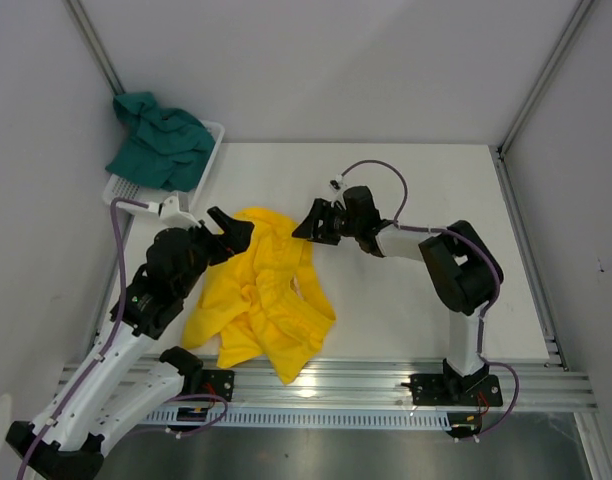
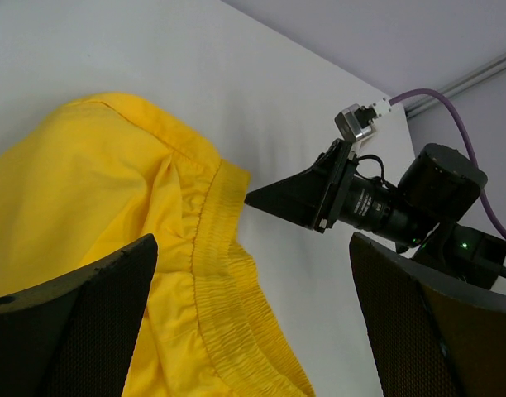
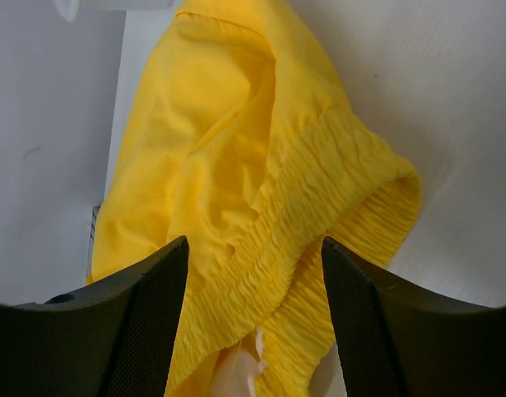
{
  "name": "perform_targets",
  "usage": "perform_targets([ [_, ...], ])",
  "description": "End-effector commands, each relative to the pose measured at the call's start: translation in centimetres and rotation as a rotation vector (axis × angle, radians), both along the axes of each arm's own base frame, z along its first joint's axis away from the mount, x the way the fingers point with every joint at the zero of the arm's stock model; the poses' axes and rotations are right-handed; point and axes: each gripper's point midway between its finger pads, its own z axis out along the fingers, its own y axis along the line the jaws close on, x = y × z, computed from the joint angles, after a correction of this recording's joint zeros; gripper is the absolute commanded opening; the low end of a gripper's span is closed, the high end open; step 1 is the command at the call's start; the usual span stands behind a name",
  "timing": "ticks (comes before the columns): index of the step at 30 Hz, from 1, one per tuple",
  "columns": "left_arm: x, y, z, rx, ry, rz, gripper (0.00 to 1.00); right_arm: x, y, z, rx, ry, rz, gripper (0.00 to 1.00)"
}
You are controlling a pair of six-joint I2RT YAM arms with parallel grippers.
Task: Fold and stack the shorts
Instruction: Flatten the shorts out
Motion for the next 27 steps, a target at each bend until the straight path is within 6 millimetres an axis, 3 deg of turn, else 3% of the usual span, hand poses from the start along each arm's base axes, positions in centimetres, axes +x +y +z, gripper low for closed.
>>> perform_targets([
  [1,0.0,0.6,-0.9,0.054,0.002,0.004,0.99,2.5,1.7,2.6,0.145,-0.033,-0.047,0.68],
  [2,0.0,0.6,-1.2,0.062,0.005,0.001,0.99,2.8,1.8,1.4,0.144,0.001,-0.055,0.67],
  [4,0.0,0.6,-1.3,0.077,0.009,-0.001,0.99,3.6,2.3,1.5,0.168,-0.004,-0.063,0.67],
  [9,0.2,0.4,-1.5,0.101,0.017,-0.018,0.99,5.5,2.5,-0.5,0.174,0.032,-0.121,0.67],
  [14,0.3,-0.9,-1.6,0.105,0.017,-0.084,0.99,7.2,3.0,-0.5,0.247,0.036,-0.131,0.65],
  [16,0.4,-1.6,-2.3,0.133,0.034,-0.112,0.99,8.2,3.4,-0.1,0.296,0.028,-0.126,0.57],
  [17,0.5,-2.0,-2.5,0.146,0.039,-0.124,0.98,8.3,3.5,0.1,0.314,0.027,-0.119,0.45],
  [19,0.6,-2.7,-3.7,0.194,0.069,-0.149,0.97,8.9,3.3,0.6,0.348,0.009,-0.121,0.34],
  [20,0.4,-3.7,-3.7,0.217,0.066,-0.175,0.96,9.2,3.2,0.8,0.349,0.003,-0.126,0.22],
  [22,-0.3,-5.9,-5.1,0.292,0.096,-0.250,0.95,9.7,3.1,0.9,0.331,-0.002,-0.131,0.13],
  [23,0.0,-6.4,-4.6,0.318,0.083,-0.246,0.95,9.9,2.9,1.1,0.322,-0.022,-0.120,0.06],
  [25,-0.9,-8.6,-5.9,0.410,0.107,-0.311,0.94,10.1,2.8,1.0,0.298,-0.025,-0.122,0.00],
  [26,-0.9,-8.8,-6.2,0.451,0.111,-0.301,0.93,10.2,2.6,1.5,0.283,-0.053,-0.116,0.00],
  [27,-0.9,-9.6,-5.8,0.473,0.099,-0.318,0.93,10.2,2.4,1.5,0.268,-0.054,-0.117,0.00],
])
